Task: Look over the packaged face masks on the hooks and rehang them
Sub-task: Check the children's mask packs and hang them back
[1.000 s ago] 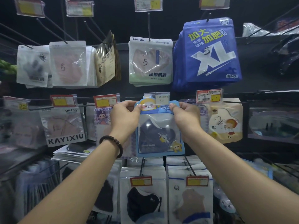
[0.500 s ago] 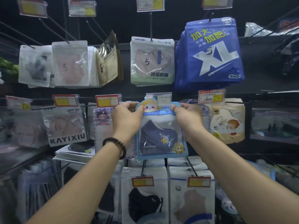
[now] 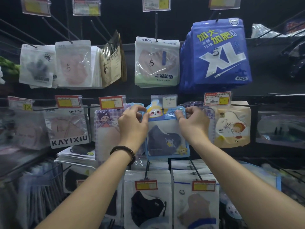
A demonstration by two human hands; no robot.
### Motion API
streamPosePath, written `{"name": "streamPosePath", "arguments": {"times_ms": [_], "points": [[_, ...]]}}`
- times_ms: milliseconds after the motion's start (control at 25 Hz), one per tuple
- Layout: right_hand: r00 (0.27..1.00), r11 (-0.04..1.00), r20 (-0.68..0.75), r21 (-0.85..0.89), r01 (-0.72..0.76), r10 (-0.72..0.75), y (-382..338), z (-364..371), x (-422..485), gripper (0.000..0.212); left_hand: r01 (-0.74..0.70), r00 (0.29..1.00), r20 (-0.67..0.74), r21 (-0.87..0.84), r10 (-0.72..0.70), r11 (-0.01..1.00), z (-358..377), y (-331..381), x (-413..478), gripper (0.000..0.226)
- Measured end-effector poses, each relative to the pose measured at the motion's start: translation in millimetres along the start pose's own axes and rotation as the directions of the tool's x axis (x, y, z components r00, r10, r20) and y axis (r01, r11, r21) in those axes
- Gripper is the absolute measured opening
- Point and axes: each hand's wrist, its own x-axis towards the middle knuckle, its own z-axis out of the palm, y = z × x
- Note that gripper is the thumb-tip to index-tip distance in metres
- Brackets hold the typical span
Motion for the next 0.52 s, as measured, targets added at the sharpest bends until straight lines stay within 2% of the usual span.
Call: {"name": "streamPosePath", "arguments": {"times_ms": [200,280,400,520], "points": [[0.993,0.983,0.086,-0.163,0.089,-0.076,16.6,-9.8,-5.0,0.027,-0.037,0.999,-0.011,0.048,0.038,0.998,10.3,-1.3,-23.7,0.045],[0.988,0.973,0.126,-0.202,0.112,-0.088,25.7,-21.3,-9.7,0.028,-0.065,0.996,-0.059,0.077,0.069,0.995,15.1,-2.5,-44.1,0.056],[0.972,0.936,0.207,-0.308,0.172,-0.11,50.4,-46.6,-19.7,0.021,-0.183,0.975,-0.098,0.156,0.2,0.971,31.0,-2.3,-83.9,0.048],[0.96,0.888,0.256,-0.409,0.211,-0.111,88.8,-81.5,-22.6,0.015,-0.394,0.919,0.002,0.054,0.394,0.918,56.4,16.5,-120.8,0.027]]}}
